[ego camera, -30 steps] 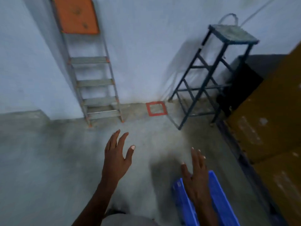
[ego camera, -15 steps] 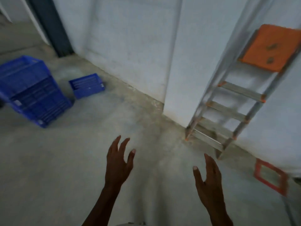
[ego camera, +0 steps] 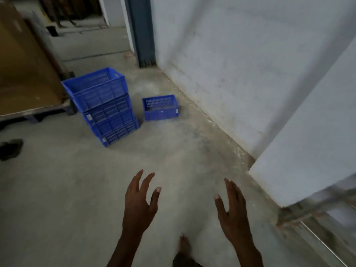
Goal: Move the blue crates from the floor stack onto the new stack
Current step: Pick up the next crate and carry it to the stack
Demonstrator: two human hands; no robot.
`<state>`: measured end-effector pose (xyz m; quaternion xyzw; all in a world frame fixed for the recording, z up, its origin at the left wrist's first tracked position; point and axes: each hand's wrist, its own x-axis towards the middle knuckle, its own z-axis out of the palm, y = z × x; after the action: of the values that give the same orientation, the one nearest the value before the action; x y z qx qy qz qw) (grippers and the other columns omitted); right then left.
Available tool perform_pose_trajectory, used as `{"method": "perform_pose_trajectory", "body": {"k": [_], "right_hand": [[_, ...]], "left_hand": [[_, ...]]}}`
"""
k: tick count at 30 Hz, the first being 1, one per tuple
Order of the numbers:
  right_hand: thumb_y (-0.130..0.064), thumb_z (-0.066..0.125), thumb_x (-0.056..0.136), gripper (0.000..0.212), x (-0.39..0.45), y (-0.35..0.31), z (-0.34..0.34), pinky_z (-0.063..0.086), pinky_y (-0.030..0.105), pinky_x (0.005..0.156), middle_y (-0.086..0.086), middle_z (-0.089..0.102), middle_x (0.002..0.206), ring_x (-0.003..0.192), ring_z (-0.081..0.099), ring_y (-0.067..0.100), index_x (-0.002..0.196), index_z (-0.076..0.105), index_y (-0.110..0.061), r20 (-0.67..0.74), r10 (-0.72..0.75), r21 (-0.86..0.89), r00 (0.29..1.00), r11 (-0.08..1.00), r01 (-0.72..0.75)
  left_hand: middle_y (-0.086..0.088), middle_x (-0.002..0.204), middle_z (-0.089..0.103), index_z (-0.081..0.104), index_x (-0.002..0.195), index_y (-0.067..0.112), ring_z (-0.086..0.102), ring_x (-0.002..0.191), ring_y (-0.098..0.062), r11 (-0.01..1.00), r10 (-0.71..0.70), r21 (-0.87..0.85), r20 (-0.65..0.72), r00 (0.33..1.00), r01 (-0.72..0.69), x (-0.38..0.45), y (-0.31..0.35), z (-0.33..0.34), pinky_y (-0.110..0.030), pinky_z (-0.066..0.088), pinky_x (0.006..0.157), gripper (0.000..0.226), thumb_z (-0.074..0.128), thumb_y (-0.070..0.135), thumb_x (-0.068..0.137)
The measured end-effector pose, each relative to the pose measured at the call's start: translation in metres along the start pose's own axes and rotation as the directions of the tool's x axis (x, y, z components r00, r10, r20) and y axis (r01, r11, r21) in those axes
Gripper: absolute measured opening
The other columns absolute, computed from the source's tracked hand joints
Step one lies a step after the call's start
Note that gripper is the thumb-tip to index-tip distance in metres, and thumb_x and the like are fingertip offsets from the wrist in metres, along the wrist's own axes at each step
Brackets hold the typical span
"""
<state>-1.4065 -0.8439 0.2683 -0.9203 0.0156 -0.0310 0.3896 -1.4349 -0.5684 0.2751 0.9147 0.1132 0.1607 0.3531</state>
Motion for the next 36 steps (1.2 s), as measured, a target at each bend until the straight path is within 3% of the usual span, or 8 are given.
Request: {"method": "perform_pose_trajectory", "body": {"k": [7,11,20,29,32,36], "right_hand": [[-0.05,0.044,0.097,0.063,0.2,-0.073,0.056,0.024,0.037,0.121,-0.004,0.029,0.162,0.15,0.02,0.015,0.155,0.031,-0.031,0.16,-0.157,0.033,0.975,0.988,0.153],[-0.052,0.042,0.096,0.064,0.302,-0.108,0.089,0.024,0.037,0.121,-0.002,0.033,0.16,0.15,0.024,0.016,0.154,0.035,-0.026,0.183,-0.215,0.043,0.959,0.977,0.21],[-0.031,0.058,0.097,0.06,0.515,-0.158,0.176,0.027,0.042,0.119,0.007,0.039,0.157,0.147,0.03,0.025,0.153,0.039,-0.019,0.172,-0.121,-0.014,0.978,0.992,0.125],[-0.039,0.054,0.097,0.061,0.698,-0.205,0.246,0.024,0.043,0.12,0.003,0.035,0.16,0.15,0.023,0.024,0.154,0.036,-0.027,0.153,0.012,-0.033,0.988,0.999,-0.007],[-0.043,0.053,0.098,0.062,0.772,-0.208,0.277,0.018,0.047,0.122,0.004,0.028,0.164,0.153,0.015,0.028,0.155,0.033,-0.03,0.154,0.012,-0.142,0.988,0.99,0.01],[-0.056,0.043,0.098,0.066,0.882,-0.221,0.316,-0.002,0.049,0.123,-0.001,0.01,0.169,0.155,-0.005,0.026,0.157,0.021,-0.039,0.191,0.018,-0.289,0.981,0.957,0.039]], "left_hand": [[-0.002,0.16,0.036,0.054,0.142,0.03,0.034,0.146,-0.026,0.989,-0.149,0.0,-0.094,0.984,0.15,0.145,-0.028,0.013,-0.053,0.034,0.114,0.05,0.052,0.051,0.096],[0.001,0.16,0.034,0.051,0.143,0.036,0.031,0.147,-0.024,0.978,-0.21,-0.04,-0.135,0.968,0.206,0.231,-0.048,0.026,-0.053,0.034,0.114,0.054,0.047,0.056,0.094],[0.002,0.161,0.031,0.05,0.144,0.034,0.031,0.146,-0.021,0.973,-0.227,-0.058,-0.026,0.974,0.225,0.477,-0.123,0.069,-0.047,0.031,0.115,0.05,0.053,0.05,0.097],[0.001,0.167,0.019,0.04,0.15,0.035,0.015,0.154,-0.023,0.995,-0.09,0.051,0.123,0.988,0.084,0.741,-0.142,0.11,-0.051,0.019,0.119,0.059,0.045,0.061,0.097],[0.002,0.169,0.01,0.038,0.152,0.035,0.006,0.156,-0.023,0.988,-0.078,0.144,0.099,0.992,0.063,0.811,-0.157,0.137,-0.05,0.014,0.121,0.065,0.036,0.067,0.096],[0.0,0.17,0.003,0.036,0.155,0.032,-0.004,0.156,-0.022,0.949,-0.129,0.296,0.05,0.99,0.108,0.893,-0.173,0.167,-0.049,0.005,0.123,0.068,0.031,0.067,0.096]]}}
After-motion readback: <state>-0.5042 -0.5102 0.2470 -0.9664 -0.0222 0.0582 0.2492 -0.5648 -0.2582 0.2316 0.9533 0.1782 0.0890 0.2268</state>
